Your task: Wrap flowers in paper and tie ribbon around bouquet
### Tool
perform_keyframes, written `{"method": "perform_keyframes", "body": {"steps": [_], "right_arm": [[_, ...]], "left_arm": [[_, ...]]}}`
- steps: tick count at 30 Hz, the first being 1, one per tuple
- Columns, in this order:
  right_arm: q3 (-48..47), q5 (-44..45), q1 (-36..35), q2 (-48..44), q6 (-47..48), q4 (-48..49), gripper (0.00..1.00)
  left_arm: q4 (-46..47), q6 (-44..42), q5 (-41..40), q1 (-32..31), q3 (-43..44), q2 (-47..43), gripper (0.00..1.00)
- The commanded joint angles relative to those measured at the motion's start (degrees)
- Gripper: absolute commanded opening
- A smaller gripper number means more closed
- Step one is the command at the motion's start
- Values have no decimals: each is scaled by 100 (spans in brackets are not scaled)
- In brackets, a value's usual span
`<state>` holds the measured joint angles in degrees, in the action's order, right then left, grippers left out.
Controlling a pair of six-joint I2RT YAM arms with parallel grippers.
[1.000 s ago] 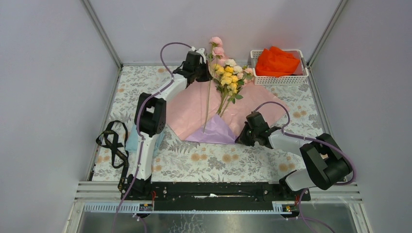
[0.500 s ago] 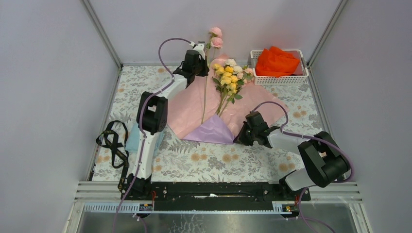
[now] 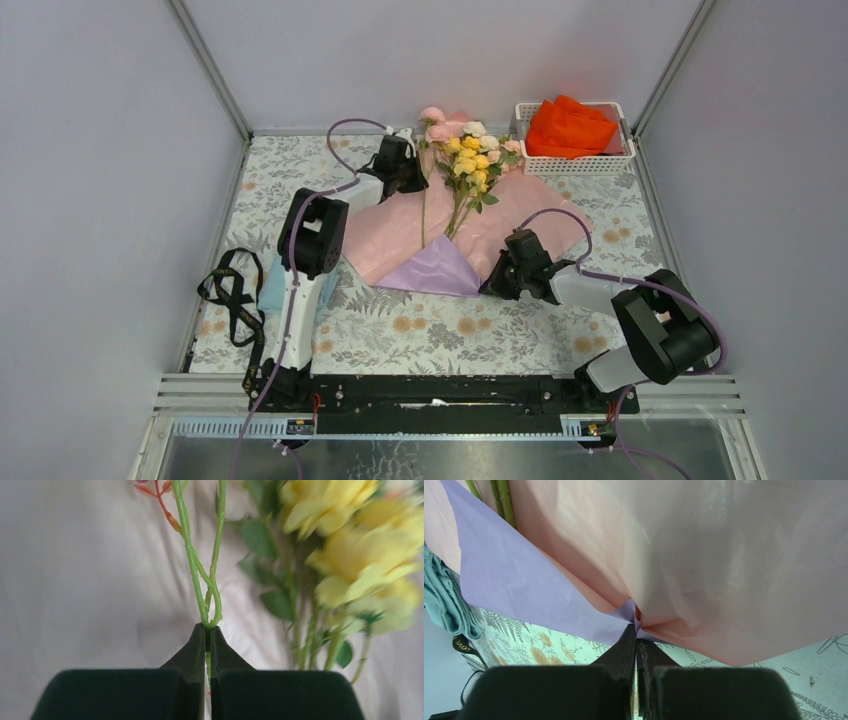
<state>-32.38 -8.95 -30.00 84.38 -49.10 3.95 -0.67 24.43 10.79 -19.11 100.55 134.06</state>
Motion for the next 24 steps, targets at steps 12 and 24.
{"method": "perform_keyframes", "body": {"steps": [12,24], "right_arm": [[-93,255,-19,25,167,-348,0],[-92,465,-21,-312,163,-714,0]], "left_arm": [[187,998,480,-242,-1270,-658,0],[-414,55,807,-181,-1066,-1209,53]]}}
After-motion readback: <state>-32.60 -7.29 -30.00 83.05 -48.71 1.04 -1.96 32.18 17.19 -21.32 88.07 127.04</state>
